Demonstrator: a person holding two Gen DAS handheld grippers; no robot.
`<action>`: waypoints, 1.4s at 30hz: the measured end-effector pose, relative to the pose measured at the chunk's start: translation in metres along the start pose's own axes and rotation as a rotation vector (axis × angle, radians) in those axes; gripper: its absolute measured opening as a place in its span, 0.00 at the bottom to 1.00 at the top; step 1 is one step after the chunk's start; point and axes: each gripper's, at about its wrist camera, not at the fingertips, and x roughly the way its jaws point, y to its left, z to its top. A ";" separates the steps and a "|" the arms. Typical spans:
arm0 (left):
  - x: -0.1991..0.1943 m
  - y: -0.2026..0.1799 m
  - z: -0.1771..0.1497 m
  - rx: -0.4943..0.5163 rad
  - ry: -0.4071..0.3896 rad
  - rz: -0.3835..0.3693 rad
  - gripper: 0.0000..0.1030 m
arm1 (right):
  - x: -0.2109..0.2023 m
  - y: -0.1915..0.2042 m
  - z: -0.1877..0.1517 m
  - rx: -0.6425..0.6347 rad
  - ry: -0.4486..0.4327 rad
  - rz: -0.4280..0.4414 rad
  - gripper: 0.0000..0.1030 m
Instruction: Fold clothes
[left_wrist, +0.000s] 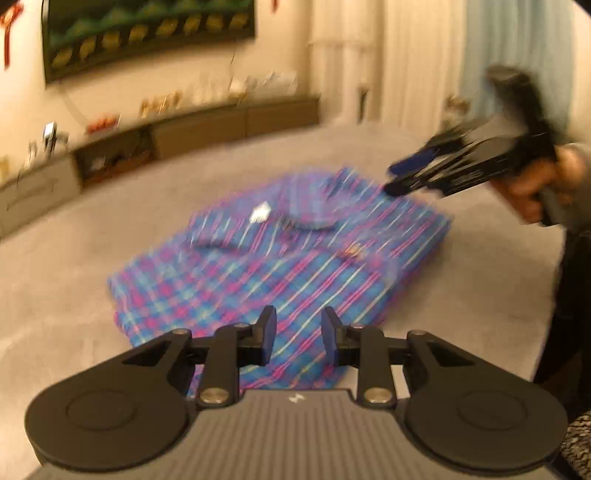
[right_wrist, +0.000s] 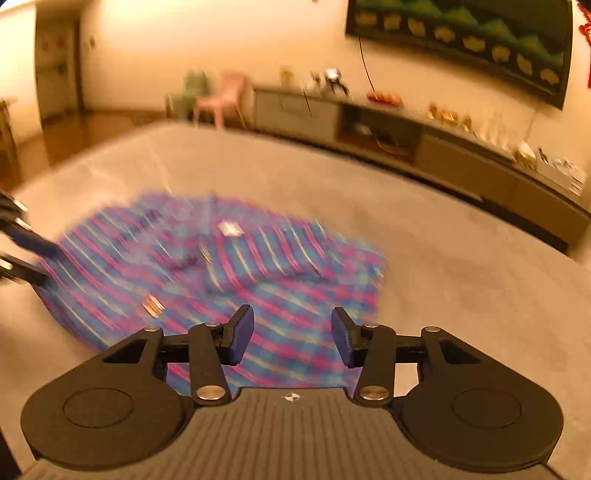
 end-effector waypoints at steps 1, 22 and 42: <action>0.009 0.001 -0.003 0.008 0.022 0.030 0.26 | 0.006 0.003 -0.002 -0.022 0.023 0.005 0.48; 0.067 0.042 0.044 -0.007 0.122 0.187 0.32 | 0.037 0.003 -0.013 -0.011 0.168 -0.071 0.56; 0.106 0.051 0.102 -0.223 0.109 0.277 0.30 | 0.091 -0.080 -0.007 0.186 0.075 -0.134 0.65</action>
